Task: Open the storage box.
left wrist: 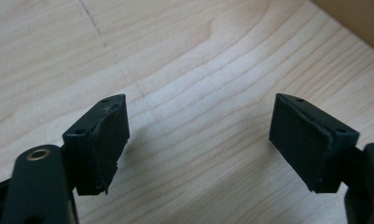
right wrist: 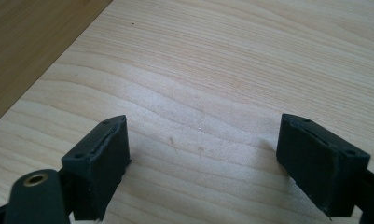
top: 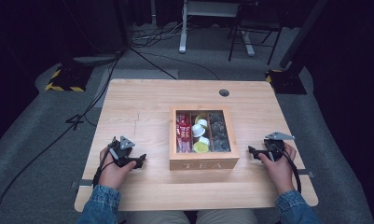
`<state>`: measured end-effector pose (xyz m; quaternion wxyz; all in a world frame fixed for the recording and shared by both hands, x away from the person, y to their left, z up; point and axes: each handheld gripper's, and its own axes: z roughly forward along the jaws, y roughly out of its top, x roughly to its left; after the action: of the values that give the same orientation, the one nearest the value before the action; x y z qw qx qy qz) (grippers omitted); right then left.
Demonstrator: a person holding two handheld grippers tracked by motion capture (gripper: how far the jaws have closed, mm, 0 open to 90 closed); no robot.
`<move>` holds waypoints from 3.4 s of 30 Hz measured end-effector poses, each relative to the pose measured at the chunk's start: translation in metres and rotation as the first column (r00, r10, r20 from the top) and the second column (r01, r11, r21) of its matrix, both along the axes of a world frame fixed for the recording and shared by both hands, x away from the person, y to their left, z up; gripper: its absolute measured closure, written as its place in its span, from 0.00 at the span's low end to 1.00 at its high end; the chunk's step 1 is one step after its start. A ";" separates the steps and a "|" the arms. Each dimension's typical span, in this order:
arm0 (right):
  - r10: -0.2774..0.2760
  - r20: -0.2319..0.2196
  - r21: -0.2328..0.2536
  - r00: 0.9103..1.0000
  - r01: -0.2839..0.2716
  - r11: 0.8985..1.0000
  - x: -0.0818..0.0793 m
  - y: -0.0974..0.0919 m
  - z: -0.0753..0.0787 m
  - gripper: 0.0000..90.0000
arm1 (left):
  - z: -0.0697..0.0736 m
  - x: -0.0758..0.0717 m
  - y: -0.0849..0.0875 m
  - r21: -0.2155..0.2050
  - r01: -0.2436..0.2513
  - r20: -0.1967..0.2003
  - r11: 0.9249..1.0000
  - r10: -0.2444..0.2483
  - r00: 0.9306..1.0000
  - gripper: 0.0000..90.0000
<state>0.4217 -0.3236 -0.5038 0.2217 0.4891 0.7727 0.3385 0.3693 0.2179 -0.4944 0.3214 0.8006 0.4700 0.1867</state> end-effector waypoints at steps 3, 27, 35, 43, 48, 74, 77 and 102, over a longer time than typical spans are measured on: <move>0.000 0.000 0.000 1.000 0.000 1.000 0.000 0.000 0.000 0.19 | 0.008 -0.002 -0.001 -0.013 0.010 0.009 1.000 -0.010 1.000 0.24; 0.001 0.000 0.000 1.000 -0.001 1.000 0.000 0.000 0.000 0.19 | 0.066 -0.029 -0.031 -0.105 0.138 0.082 0.985 -0.129 0.988 0.29; 0.004 0.001 0.001 1.000 -0.004 1.000 0.000 0.000 0.000 0.20 | 0.061 -0.033 -0.049 -0.171 0.213 0.075 0.962 -0.202 0.976 0.30; 0.005 0.002 0.000 1.000 -0.005 1.000 0.000 0.000 0.000 0.20 | 0.054 -0.038 -0.068 -0.145 0.267 0.099 0.953 -0.254 0.962 0.32; 0.005 0.002 0.001 1.000 -0.005 1.000 0.000 0.000 0.000 0.20 | 0.046 -0.040 -0.081 -0.135 0.283 0.113 0.949 -0.269 0.956 0.37; 0.063 0.018 -0.045 0.998 -0.063 0.997 -0.012 0.007 0.010 0.37 | 0.042 -0.043 -0.087 -0.104 0.316 0.100 0.943 -0.306 0.947 0.67; 0.096 0.030 -0.061 0.995 -0.094 0.994 -0.019 0.008 0.021 0.38 | 0.043 -0.043 -0.087 -0.100 0.318 0.104 0.943 -0.308 0.946 0.68; 0.452 0.107 0.046 0.885 -0.459 0.887 -0.062 0.058 0.069 0.34 | 0.059 -0.042 -0.088 -0.108 0.313 0.101 0.944 -0.303 0.948 0.70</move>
<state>0.3597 -0.2655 -0.4348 0.1546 0.2852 0.8423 0.4304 0.3277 0.1302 -0.4357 0.4144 0.8346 0.3358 0.1379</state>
